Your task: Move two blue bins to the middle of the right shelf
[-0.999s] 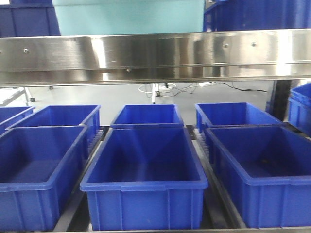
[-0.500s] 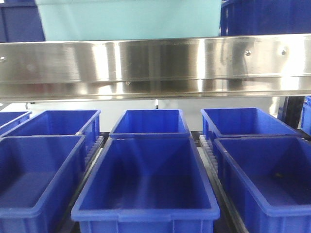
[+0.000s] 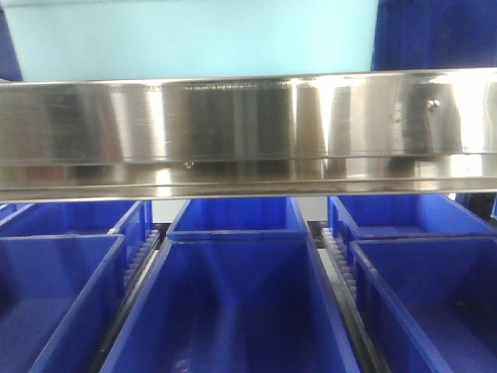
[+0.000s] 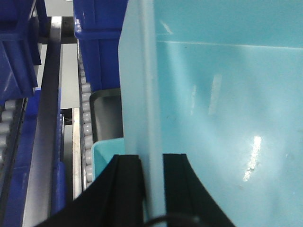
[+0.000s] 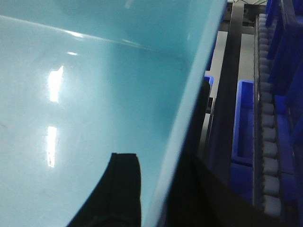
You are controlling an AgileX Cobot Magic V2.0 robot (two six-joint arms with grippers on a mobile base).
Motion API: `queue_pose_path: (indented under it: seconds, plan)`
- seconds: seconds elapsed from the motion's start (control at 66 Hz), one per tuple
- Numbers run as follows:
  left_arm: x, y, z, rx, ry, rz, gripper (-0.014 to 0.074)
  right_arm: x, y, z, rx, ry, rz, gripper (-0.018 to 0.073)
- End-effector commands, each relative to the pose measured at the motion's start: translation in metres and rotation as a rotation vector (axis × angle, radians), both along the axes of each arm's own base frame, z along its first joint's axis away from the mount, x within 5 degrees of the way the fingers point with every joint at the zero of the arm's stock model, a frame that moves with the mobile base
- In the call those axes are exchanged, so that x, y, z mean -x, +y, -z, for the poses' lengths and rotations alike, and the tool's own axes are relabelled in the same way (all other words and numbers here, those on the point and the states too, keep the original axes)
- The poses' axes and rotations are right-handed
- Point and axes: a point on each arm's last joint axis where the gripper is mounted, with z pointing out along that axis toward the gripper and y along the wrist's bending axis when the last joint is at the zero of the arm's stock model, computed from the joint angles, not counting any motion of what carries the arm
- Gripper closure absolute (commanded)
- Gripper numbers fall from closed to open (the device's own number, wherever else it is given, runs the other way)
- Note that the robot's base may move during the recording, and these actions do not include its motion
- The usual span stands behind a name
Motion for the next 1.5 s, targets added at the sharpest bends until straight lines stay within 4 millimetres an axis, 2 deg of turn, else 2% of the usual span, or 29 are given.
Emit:
queue_pose_path:
  seconds: [0.0,1.484]
  plan:
    - [0.0115,-0.0125,-0.0149,0.133,-0.044,0.075,0.0707,-0.0021,0.0043,-0.0072,-0.059,-0.060,-0.006,0.0711]
    - [0.0115,-0.0125,-0.0149,0.133,-0.044,0.075,0.0707,-0.0021,0.0043,-0.0072,-0.059,-0.060,-0.006,0.0711]
